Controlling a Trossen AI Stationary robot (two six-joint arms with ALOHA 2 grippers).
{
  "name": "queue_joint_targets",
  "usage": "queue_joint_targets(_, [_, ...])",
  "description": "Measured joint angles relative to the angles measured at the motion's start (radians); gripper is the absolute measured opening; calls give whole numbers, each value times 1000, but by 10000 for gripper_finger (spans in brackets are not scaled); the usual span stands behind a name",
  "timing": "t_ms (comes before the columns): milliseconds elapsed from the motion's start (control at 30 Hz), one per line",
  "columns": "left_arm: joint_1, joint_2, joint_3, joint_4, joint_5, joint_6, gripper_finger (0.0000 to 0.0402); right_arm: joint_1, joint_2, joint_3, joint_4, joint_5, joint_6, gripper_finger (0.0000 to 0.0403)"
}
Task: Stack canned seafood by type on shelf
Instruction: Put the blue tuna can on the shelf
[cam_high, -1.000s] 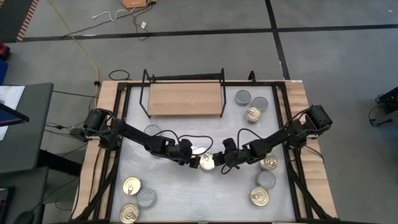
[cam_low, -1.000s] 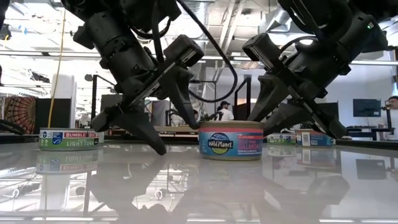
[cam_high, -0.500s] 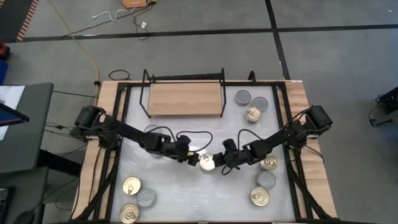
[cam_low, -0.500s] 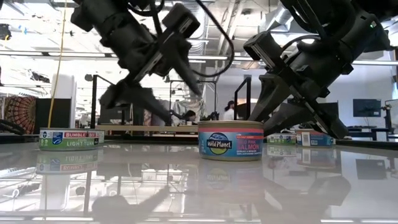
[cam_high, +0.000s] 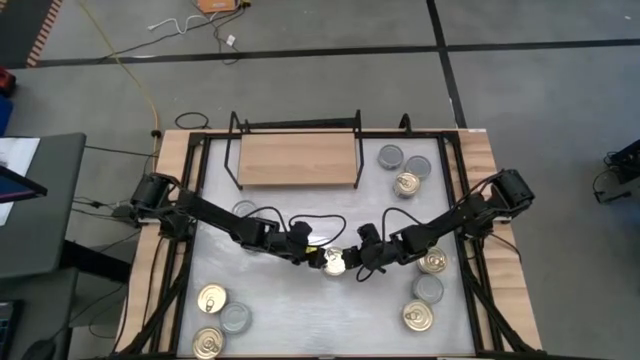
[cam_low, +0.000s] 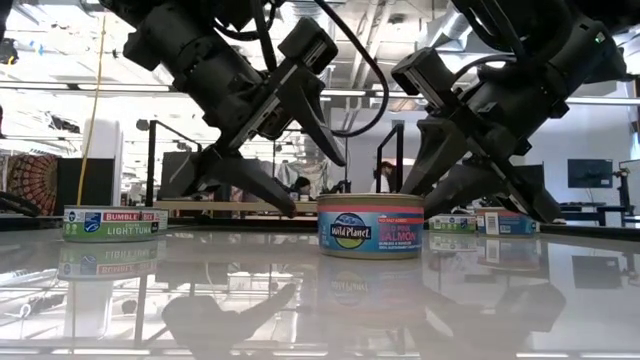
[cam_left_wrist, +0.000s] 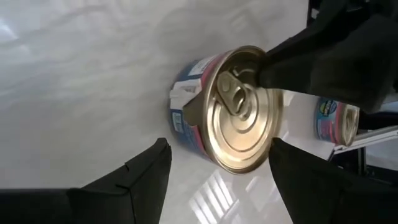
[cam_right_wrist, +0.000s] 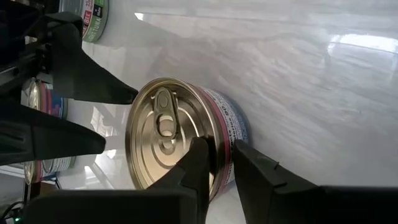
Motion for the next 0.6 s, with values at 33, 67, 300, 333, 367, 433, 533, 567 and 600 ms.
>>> queue_joint_targets(33, [0,7,0,8,2,-9,259,0,0,0,0,-1,0,87])
queue_joint_targets(67, [0,10,0,8,11,-22,259,0,0,0,1,-3,0,80])
queue_joint_targets(300, [0,10,-1,9,27,-47,259,1,0,0,3,-20,-2,46])
queue_joint_targets(333, [0,10,-1,10,28,-50,259,1,0,0,2,-21,-2,43])
queue_joint_targets(367, [0,10,-1,10,35,-53,259,1,0,0,1,-22,-2,41])
queue_joint_targets(433, [0,10,-1,13,52,-59,259,1,0,0,0,-24,-1,37])
queue_joint_targets(533, [-2,10,-1,26,53,-62,259,1,0,0,-2,-24,-4,32])
queue_joint_targets(567, [-2,10,-1,32,53,-66,259,1,0,0,-2,-24,-5,30])
queue_joint_targets(600, [-2,10,-1,36,53,-69,259,1,0,0,-2,-24,-6,29])
